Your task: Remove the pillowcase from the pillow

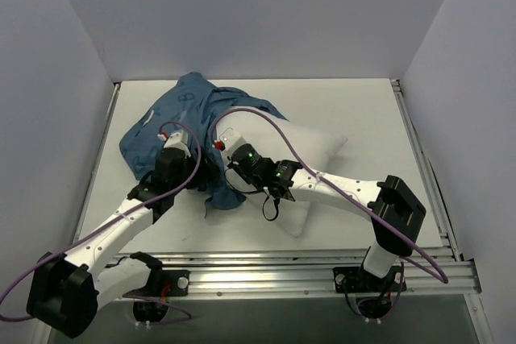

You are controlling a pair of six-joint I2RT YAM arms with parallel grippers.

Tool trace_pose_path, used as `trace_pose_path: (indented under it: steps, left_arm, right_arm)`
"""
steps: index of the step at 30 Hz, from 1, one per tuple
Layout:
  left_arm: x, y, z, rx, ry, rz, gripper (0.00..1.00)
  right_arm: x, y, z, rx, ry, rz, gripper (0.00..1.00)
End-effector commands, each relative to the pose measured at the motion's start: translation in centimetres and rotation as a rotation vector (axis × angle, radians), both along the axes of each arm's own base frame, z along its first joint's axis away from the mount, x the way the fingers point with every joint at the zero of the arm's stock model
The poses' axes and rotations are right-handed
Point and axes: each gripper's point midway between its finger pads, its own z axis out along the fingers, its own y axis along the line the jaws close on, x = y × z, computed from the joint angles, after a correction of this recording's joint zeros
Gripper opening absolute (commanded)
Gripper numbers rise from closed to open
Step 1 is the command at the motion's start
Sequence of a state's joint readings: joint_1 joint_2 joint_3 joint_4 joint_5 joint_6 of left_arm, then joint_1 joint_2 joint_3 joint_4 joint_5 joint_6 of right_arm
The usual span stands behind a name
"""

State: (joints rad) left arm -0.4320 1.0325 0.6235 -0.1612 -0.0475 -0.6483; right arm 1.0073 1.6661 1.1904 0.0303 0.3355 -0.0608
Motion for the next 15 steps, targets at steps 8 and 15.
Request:
trace_pose_path:
  steps: [8, 15]
  left_arm:
    - [5.3, -0.3, -0.6, 0.022, -0.107, 0.149, 0.27]
    - [6.1, 9.3, 0.5, 0.202, -0.127, 0.607, 0.02]
  right_arm:
    - [-0.5, -3.5, -0.4, -0.022, 0.063, -0.072, 0.00]
    - [1.1, -11.9, 4.7, 0.115, 0.058, -0.319, 0.00]
